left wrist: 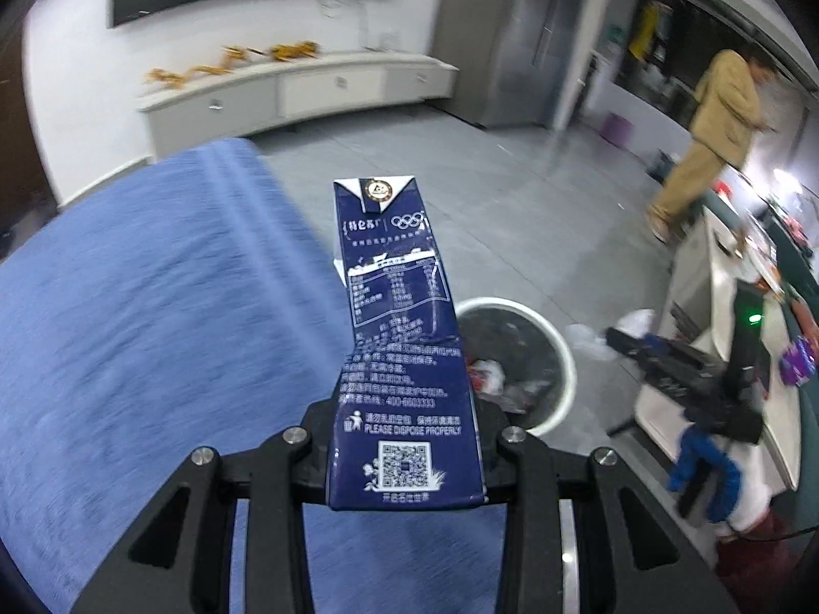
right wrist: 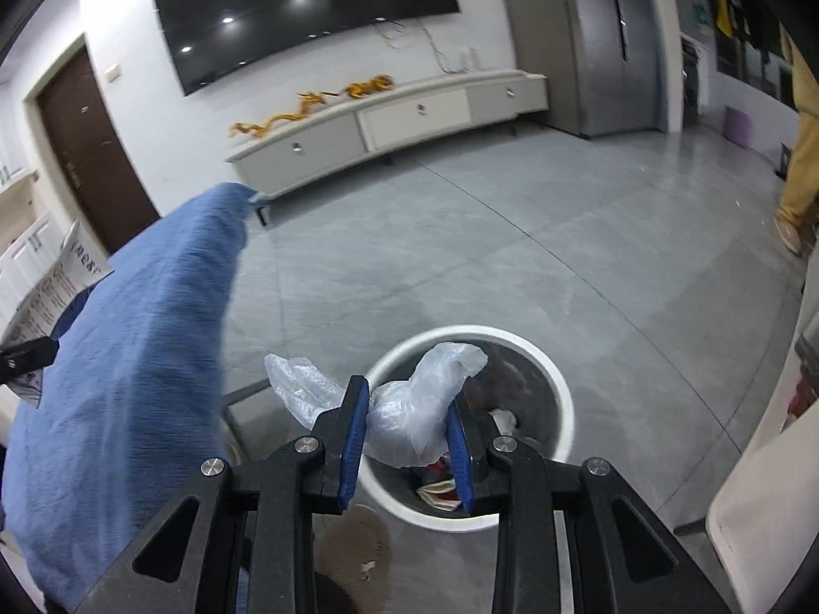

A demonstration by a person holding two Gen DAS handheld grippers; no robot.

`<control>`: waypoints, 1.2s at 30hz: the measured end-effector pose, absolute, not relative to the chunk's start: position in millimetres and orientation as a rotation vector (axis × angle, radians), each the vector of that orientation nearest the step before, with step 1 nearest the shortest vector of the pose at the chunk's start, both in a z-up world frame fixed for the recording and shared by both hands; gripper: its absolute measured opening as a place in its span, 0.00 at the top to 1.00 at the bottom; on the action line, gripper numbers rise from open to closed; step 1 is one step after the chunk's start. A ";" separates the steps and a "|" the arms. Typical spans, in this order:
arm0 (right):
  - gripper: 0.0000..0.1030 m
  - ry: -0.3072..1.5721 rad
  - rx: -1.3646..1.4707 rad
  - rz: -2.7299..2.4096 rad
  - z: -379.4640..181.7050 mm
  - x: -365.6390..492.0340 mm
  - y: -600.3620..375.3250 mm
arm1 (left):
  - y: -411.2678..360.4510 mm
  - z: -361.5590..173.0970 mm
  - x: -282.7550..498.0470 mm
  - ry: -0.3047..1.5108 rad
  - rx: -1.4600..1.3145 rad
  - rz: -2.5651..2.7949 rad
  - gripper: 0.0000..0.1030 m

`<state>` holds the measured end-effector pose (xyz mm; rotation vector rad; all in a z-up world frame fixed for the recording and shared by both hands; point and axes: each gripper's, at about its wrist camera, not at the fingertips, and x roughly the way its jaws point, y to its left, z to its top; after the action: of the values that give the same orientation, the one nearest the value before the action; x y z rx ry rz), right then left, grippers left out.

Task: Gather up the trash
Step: 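Carry milk carton and clear bag over the bin and open both tools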

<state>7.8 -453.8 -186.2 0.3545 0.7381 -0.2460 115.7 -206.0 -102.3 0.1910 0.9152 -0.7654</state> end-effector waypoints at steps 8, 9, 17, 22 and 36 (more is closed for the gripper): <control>0.73 0.790 0.381 -0.307 -216.8 11.5 -486.5 | -315.9 -138.8 127.5 1.004 0.306 -0.885 0.68; 0.73 0.798 0.380 -0.310 -219.9 14.2 -489.7 | -328.0 -144.3 128.2 1.008 0.327 -0.887 0.67; 0.71 0.874 0.364 -0.323 -249.0 43.5 -505.5 | -388.6 -189.2 150.3 1.117 0.304 -0.920 0.67; 0.58 0.930 0.351 -0.349 -268.4 57.7 -515.3 | -400.8 -201.0 164.9 1.172 0.247 -0.954 0.65; 0.42 0.938 0.334 -0.397 -259.0 45.0 -508.4 | -380.4 -182.0 160.6 1.109 0.219 -0.936 0.52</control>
<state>45.0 -508.4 -259.0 0.3337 0.9383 -0.3970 160.6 -380.4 -182.0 0.2194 1.1086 -0.9360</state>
